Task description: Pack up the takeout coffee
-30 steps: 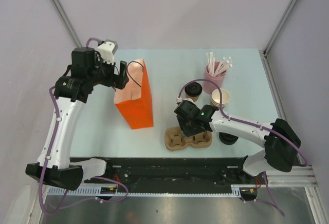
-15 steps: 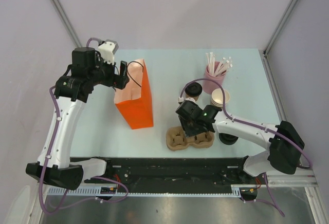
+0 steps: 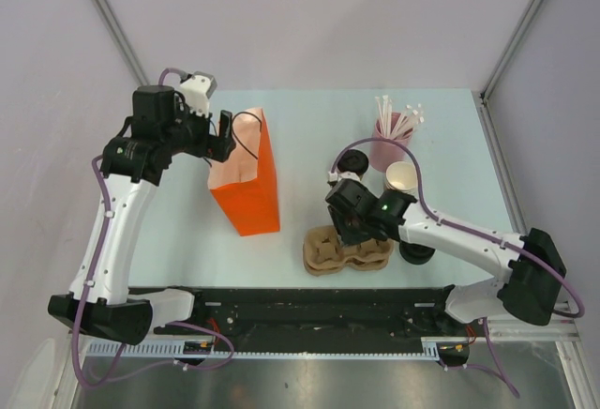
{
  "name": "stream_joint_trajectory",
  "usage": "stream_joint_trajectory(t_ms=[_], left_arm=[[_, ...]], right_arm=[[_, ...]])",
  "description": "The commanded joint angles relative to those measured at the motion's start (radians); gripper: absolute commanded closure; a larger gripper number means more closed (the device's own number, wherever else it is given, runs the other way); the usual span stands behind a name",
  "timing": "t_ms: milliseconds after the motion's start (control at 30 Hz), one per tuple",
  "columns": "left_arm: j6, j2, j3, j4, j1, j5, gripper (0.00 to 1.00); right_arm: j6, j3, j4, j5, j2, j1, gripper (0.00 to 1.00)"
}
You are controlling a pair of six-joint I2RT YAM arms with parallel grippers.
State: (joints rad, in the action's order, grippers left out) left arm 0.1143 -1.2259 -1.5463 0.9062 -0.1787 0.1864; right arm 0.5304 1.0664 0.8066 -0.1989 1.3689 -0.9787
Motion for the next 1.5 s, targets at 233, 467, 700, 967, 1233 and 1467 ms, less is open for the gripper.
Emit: stream_joint_trajectory(t_ms=[233, 467, 700, 967, 1233, 1467], left_arm=[[0.065, 0.074, -0.063, -0.021, 0.041, -0.05, 0.0], [0.053, 0.118, -0.025, -0.024, 0.077, -0.082, 0.0], [0.019, 0.098, 0.146, -0.059, 0.077, -0.01, 0.02], [0.008, 0.085, 0.247, -0.119, 0.076, 0.057, 0.17], [0.108, 0.127, 0.269, -0.139, 0.019, 0.171, 0.82], [0.15, 0.151, 0.267, -0.127, -0.007, 0.2, 1.0]], right_arm=[[-0.343, 0.223, -0.088, 0.107, -0.18, 0.101, 0.83], [-0.636, 0.424, -0.277, 0.272, -0.156, 0.221, 0.89], [-0.759, 0.741, -0.328, 0.516, 0.039, 0.347, 0.91], [-0.768, 1.009, -0.392, 0.665, 0.266, 0.387, 0.94], [-0.685, 1.211, -0.555, 0.753, 0.464, 0.391, 0.98], [-0.635, 1.319, -0.589, 0.757, 0.604, 0.353, 1.0]])
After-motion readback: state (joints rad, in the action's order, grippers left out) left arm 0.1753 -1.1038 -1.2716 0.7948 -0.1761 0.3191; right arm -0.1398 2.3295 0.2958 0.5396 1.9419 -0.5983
